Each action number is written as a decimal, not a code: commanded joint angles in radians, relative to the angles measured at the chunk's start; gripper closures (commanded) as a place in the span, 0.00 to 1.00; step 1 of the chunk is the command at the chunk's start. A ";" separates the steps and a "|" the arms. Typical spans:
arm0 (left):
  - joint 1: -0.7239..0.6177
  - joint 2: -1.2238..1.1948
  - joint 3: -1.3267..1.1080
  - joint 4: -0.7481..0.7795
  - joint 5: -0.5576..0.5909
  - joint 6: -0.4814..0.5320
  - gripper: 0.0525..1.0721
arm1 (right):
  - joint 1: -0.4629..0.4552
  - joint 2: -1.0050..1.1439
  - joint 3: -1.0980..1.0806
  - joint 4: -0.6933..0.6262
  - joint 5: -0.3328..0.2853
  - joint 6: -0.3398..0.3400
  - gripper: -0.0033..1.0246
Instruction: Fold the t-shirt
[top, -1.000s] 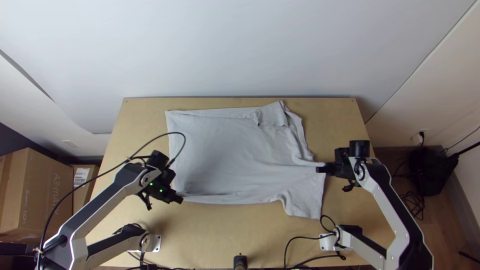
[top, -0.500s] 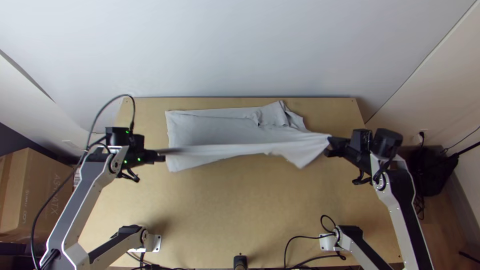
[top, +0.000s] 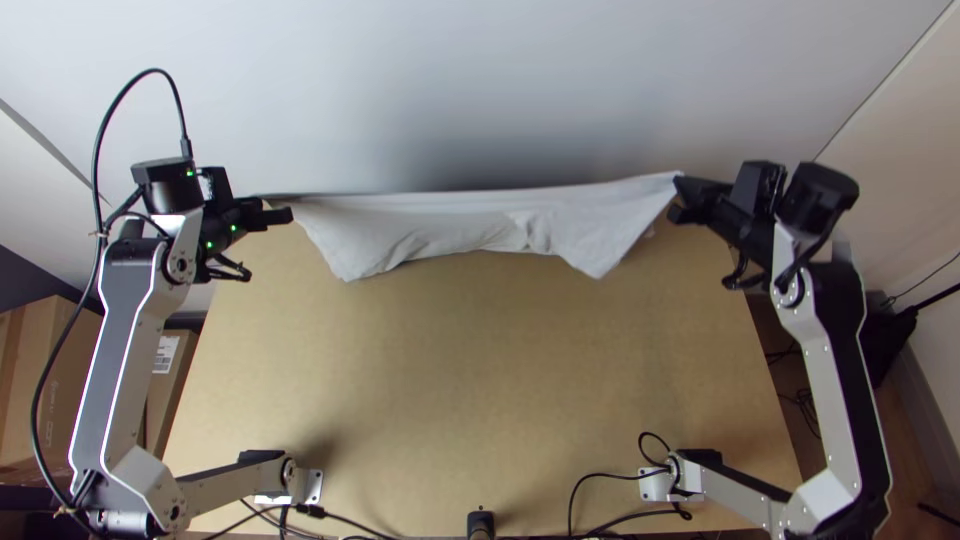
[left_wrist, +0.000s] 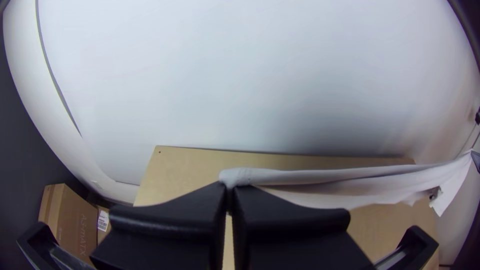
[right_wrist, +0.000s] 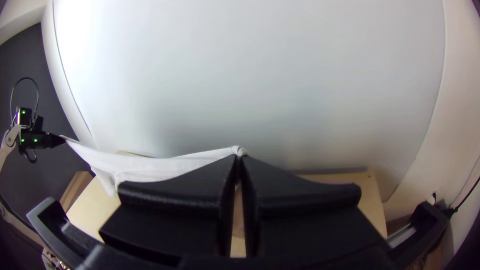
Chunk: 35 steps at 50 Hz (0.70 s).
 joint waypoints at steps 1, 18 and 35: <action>0.021 0.042 0.115 0.030 -0.034 -0.051 0.98 | -0.005 0.094 0.177 0.051 0.055 0.015 0.97; 0.035 0.233 0.623 0.035 -0.094 -0.040 0.98 | 0.079 0.319 0.654 0.048 0.147 0.003 0.97; 0.061 0.052 0.629 0.101 -0.094 -0.024 0.98 | 0.124 0.089 0.672 0.043 0.168 0.017 0.97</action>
